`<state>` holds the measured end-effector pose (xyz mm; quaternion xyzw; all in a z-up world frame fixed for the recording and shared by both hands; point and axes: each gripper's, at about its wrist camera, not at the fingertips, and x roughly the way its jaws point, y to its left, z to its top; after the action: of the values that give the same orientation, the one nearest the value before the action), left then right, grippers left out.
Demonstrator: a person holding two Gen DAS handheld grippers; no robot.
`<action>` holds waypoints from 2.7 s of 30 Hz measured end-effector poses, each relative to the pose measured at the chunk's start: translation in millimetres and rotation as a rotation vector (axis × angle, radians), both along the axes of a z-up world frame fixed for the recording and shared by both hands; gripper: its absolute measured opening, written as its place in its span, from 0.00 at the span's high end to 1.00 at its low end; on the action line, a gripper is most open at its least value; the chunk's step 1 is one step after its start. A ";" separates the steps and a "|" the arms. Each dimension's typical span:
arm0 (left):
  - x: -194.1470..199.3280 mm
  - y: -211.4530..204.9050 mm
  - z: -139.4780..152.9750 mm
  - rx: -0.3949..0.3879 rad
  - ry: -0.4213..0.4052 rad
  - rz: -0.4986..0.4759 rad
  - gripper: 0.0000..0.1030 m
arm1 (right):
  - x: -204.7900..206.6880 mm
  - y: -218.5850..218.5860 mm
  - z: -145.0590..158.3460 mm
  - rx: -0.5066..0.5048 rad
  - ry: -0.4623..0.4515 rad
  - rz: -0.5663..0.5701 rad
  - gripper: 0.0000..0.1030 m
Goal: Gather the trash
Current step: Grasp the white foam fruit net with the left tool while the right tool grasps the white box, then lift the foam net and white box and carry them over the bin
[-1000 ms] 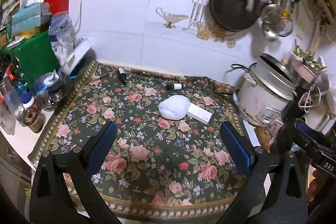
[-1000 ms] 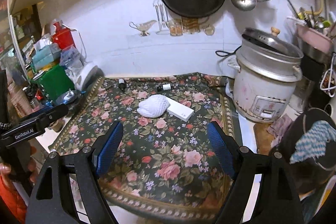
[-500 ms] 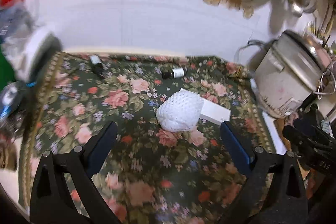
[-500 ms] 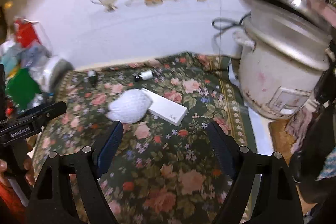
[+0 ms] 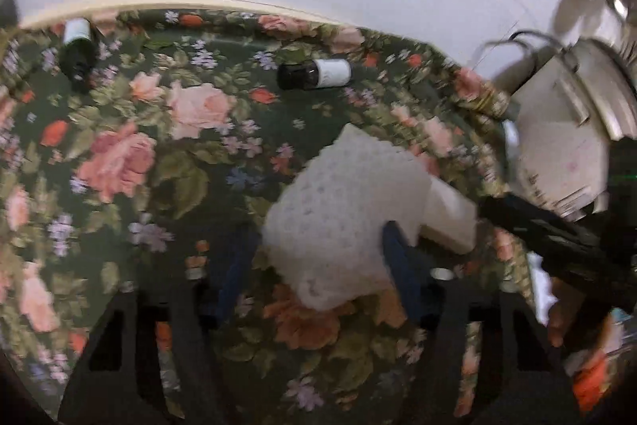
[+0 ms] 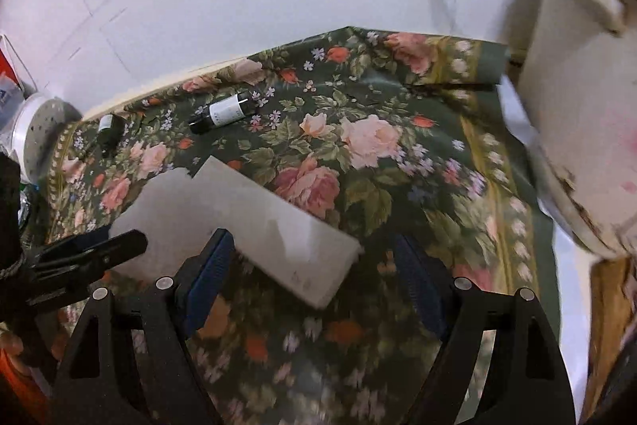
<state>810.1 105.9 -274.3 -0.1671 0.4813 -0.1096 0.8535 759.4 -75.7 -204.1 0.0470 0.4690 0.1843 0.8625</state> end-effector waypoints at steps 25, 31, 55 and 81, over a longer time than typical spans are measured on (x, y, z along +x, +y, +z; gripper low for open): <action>-40.9 42.9 47.0 0.097 -0.073 0.136 0.72 | -29.9 35.7 -30.6 -0.071 0.035 0.204 0.52; -63.4 18.3 66.9 0.134 -0.108 0.109 0.72 | -64.8 12.8 -3.1 -0.008 -0.017 0.148 0.54; -276.3 -46.9 171.2 0.164 -0.309 0.255 0.72 | -244.2 -72.9 120.6 0.112 -0.287 0.137 0.54; -501.9 19.5 96.1 0.196 -0.176 0.095 0.72 | -487.0 2.4 57.0 0.108 -0.134 0.047 0.54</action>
<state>308.1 125.5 -178.2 -0.0952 0.4047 -0.0358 0.9088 272.4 -73.3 -147.0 0.0701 0.4006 0.2321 0.8836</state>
